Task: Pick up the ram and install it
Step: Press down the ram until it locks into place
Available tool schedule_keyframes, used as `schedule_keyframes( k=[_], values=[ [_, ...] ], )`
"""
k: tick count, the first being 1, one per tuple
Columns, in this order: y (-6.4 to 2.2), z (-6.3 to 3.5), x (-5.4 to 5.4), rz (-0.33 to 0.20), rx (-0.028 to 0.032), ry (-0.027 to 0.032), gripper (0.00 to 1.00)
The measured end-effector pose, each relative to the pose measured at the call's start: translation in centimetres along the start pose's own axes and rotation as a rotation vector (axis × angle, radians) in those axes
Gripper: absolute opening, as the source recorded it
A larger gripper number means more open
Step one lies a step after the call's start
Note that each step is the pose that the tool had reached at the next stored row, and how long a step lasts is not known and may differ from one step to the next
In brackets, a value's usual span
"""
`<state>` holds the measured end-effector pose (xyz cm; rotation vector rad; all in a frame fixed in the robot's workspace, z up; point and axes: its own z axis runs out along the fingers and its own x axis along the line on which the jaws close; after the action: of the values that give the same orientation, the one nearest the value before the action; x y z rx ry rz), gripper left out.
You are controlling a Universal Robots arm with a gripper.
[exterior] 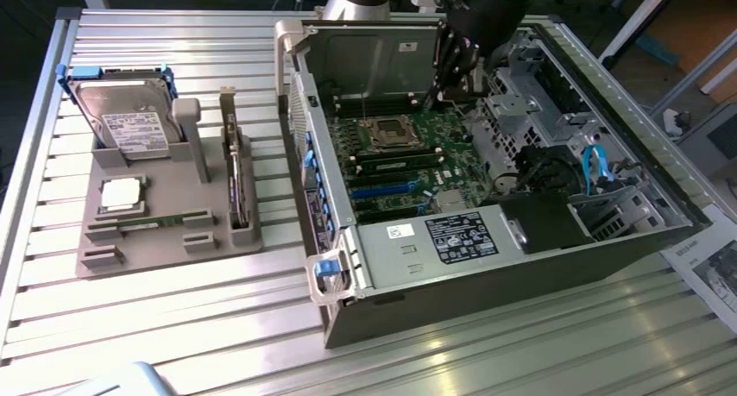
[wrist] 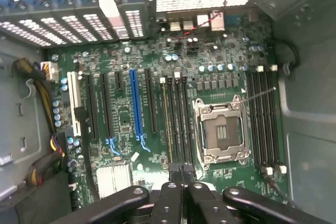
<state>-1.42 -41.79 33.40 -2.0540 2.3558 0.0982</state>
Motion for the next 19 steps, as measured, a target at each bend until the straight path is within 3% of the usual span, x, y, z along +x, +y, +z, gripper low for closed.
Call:
schedule_keyframes(
  k=[9,16,19],
  values=[
    [0.00,0.00,0.00,0.196,0.0103,-0.0074,0.10],
    [0.00,0.00,0.00,0.391,0.0205,-0.0148,0.10],
    [0.00,0.00,0.00,0.449,0.0235,-0.0170,0.10]
  ],
)
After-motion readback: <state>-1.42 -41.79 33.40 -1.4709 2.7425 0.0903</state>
